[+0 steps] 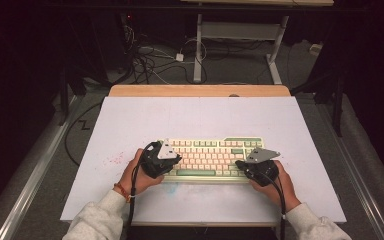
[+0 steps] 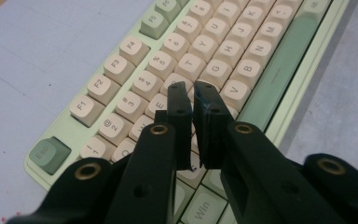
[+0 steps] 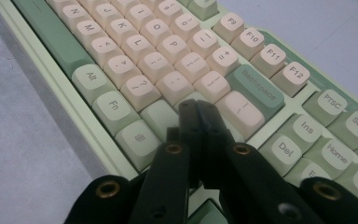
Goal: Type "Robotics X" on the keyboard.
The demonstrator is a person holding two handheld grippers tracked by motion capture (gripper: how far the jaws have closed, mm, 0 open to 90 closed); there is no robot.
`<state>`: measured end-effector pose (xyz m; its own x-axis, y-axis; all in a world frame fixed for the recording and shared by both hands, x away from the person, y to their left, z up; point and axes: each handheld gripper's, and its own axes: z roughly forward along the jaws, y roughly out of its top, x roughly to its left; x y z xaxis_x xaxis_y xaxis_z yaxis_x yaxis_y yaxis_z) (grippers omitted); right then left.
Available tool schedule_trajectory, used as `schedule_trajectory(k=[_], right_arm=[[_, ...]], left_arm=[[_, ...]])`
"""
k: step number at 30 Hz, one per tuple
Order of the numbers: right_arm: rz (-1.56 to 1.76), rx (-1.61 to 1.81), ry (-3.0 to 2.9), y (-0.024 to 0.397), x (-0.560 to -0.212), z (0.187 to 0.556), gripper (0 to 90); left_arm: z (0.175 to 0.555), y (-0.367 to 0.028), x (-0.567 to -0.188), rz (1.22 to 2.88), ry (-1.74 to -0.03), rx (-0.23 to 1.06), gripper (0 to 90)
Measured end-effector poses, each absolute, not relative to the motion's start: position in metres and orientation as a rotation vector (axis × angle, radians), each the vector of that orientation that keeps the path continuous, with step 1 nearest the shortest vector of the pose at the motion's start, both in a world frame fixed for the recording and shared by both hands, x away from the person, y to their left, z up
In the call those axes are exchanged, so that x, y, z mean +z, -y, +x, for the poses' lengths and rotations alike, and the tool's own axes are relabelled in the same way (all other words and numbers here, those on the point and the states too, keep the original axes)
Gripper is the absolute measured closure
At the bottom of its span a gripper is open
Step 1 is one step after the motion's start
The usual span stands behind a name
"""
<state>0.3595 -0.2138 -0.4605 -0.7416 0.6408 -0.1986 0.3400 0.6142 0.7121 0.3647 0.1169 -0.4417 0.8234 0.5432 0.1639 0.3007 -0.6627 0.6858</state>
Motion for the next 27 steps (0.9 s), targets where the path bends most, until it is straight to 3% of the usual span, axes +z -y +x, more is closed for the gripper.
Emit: schedule_trajectory(k=[13, 20, 27], right_arm=[[0.785, 0.960, -2.387, 0.217, -0.452, 0.361, 90.0], [0.782, 1.018, -2.329, 0.219, -0.438, 0.359, 89.7], [0.770, 1.069, -2.291, 0.220, -0.432, 0.357, 83.1]], left_arm=[[0.367, -0.121, -0.439, 2.282, -0.647, 0.561, 69.2], [0.367, -0.122, -0.437, 2.249, -0.674, 0.628, 57.6], [0.366, -0.124, -0.433, 2.222, -0.671, 0.692, 46.6]])
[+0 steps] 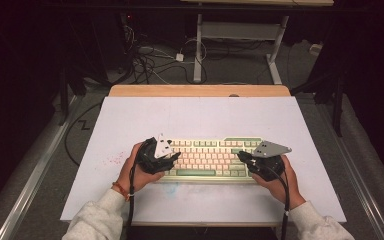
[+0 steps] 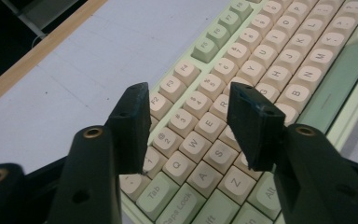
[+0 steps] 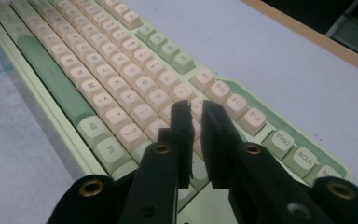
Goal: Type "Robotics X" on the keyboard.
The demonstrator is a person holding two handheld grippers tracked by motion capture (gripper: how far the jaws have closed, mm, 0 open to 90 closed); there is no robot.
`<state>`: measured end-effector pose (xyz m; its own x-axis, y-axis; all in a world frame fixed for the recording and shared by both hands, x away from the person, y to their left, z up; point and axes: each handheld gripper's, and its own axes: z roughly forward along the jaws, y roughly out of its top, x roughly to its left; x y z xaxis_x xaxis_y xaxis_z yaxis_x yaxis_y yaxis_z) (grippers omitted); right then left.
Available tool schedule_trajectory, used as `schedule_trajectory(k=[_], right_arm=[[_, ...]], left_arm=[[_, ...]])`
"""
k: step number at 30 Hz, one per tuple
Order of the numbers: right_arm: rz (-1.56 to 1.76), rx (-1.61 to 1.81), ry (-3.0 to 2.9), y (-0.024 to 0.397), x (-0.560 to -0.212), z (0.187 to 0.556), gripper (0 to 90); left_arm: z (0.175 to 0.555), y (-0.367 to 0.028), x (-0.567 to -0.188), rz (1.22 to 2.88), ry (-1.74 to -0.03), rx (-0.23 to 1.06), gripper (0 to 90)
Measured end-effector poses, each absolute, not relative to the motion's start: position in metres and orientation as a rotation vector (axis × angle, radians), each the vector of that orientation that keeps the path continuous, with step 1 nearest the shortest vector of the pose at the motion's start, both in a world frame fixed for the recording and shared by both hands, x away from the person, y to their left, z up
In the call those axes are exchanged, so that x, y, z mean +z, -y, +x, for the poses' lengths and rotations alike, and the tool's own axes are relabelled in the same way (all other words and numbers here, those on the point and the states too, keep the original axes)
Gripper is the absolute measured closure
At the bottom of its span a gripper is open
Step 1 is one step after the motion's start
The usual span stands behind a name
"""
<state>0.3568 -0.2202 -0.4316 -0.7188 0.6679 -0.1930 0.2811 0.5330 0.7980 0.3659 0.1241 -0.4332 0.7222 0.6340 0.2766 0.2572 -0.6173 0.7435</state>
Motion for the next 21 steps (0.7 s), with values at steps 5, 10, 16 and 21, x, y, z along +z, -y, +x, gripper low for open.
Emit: schedule_trajectory(k=[5, 10, 16, 21], right_arm=[[0.751, 1.085, -2.268, 0.2198, -0.4293, 0.3546, 71.4], [0.755, 1.098, -2.238, 0.2194, -0.4277, 0.3539, 55.1], [0.769, 1.095, -2.219, 0.2189, -0.4290, 0.3546, 40.6], [0.820, 1.067, -2.167, 0.2184, -0.4300, 0.3561, 27.0]], left_arm=[[0.3650, -0.1250, -0.4321, 2.205, -0.670, 0.698, 40.0], [0.3644, -0.1246, -0.4324, 2.198, -0.669, 0.691, 31.1], [0.3637, -0.1236, -0.4331, 2.183, -0.682, 0.671, 21.4], [0.3631, -0.1224, -0.4342, 2.183, -0.678, 0.681, 17.3]])
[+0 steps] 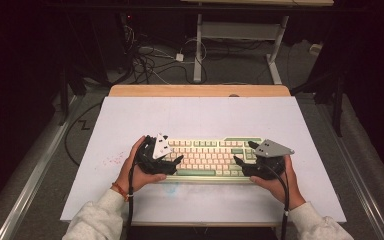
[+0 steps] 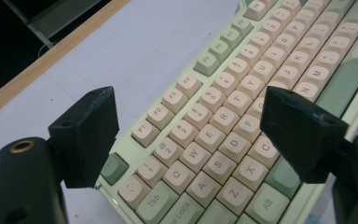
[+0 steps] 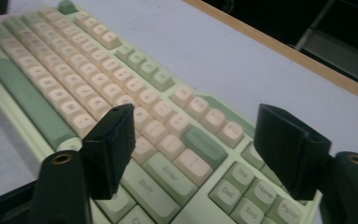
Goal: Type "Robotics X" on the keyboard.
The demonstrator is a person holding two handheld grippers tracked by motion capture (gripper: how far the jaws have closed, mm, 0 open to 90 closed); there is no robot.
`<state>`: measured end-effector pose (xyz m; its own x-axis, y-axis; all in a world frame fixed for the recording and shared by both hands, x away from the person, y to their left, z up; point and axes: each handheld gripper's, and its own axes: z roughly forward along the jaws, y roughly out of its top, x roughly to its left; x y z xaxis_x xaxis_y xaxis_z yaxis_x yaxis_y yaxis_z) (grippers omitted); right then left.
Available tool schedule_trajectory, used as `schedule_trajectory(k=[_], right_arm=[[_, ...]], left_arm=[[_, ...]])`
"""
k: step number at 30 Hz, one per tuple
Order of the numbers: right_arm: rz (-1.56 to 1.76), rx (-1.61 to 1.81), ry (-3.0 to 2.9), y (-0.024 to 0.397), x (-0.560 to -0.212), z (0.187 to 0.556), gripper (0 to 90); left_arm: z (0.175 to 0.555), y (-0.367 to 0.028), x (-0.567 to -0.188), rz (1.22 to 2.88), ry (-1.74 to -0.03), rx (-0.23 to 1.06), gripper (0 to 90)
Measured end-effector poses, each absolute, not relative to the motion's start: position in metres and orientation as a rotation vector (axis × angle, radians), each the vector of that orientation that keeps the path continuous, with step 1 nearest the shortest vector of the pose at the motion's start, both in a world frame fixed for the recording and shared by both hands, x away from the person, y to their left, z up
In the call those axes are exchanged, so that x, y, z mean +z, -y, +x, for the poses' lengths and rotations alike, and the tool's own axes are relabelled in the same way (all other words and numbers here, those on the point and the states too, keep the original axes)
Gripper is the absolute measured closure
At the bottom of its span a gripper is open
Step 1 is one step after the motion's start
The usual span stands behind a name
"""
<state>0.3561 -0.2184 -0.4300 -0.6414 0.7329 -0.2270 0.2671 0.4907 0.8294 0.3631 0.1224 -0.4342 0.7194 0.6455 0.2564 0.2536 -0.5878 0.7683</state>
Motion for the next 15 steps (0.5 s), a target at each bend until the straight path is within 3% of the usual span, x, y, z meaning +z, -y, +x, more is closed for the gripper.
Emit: schedule_trajectory(k=[6, 15], right_arm=[[0.849, 1.100, -2.134, 0.2185, -0.4306, 0.3569, 18.3], [0.855, 1.097, -2.111, 0.2168, -0.4299, 0.3558, 19.1]], left_arm=[[0.3614, -0.1210, -0.4347, 2.175, -0.661, 0.710, 16.5], [0.3604, -0.1209, -0.4337, 2.166, -0.650, 0.736, 16.5]])
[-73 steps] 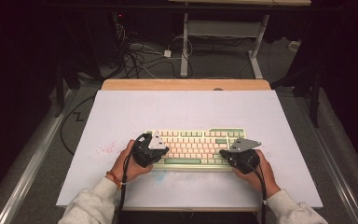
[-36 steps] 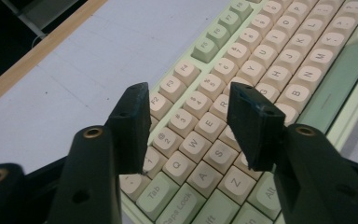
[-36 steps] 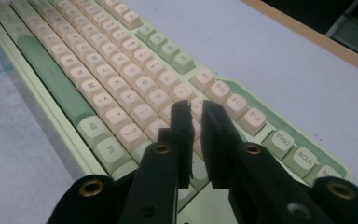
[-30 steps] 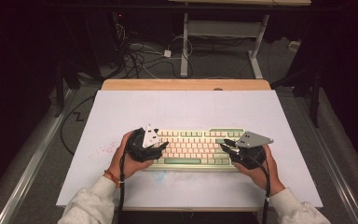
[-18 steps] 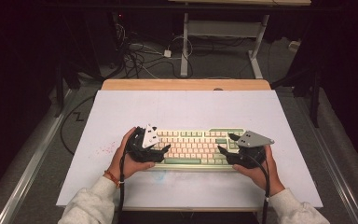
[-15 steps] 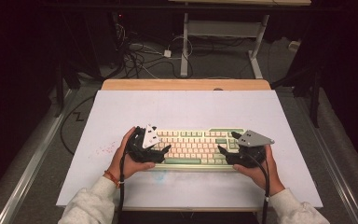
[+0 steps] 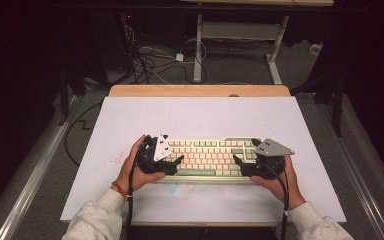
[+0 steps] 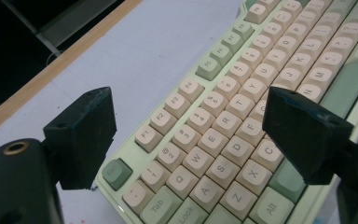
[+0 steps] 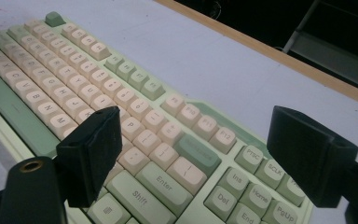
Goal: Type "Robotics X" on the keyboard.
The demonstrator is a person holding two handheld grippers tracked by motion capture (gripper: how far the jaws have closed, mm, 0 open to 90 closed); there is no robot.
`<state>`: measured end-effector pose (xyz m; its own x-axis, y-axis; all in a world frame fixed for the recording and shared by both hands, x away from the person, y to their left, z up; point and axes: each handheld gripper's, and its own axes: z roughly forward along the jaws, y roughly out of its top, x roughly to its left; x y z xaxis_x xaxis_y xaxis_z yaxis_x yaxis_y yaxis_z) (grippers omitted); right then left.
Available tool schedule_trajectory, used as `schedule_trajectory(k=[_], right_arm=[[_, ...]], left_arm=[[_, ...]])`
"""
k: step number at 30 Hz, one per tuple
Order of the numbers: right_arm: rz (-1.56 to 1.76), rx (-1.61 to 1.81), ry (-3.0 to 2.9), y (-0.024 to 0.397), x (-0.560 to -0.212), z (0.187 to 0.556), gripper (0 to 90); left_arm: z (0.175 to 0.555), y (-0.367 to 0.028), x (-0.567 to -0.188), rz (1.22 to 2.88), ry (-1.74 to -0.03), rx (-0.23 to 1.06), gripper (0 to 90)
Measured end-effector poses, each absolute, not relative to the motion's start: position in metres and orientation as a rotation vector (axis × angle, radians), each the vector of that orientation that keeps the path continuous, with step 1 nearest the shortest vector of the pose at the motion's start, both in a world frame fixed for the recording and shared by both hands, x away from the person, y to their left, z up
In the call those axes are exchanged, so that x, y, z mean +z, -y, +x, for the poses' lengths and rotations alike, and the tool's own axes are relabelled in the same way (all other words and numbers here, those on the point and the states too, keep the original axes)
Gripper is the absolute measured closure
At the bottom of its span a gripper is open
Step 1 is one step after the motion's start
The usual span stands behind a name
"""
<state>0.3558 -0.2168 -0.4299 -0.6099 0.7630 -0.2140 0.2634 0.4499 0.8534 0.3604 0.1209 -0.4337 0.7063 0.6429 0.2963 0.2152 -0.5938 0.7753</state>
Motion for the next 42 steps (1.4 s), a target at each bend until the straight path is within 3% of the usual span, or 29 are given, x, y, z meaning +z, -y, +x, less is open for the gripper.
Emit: schedule_trajectory(k=[42], right_arm=[[0.793, 1.061, -2.018, 0.237, -0.413, 0.315, 20.5]], left_arm=[[0.325, -0.147, -0.425, 2.160, -0.597, 0.812, 18.4]])
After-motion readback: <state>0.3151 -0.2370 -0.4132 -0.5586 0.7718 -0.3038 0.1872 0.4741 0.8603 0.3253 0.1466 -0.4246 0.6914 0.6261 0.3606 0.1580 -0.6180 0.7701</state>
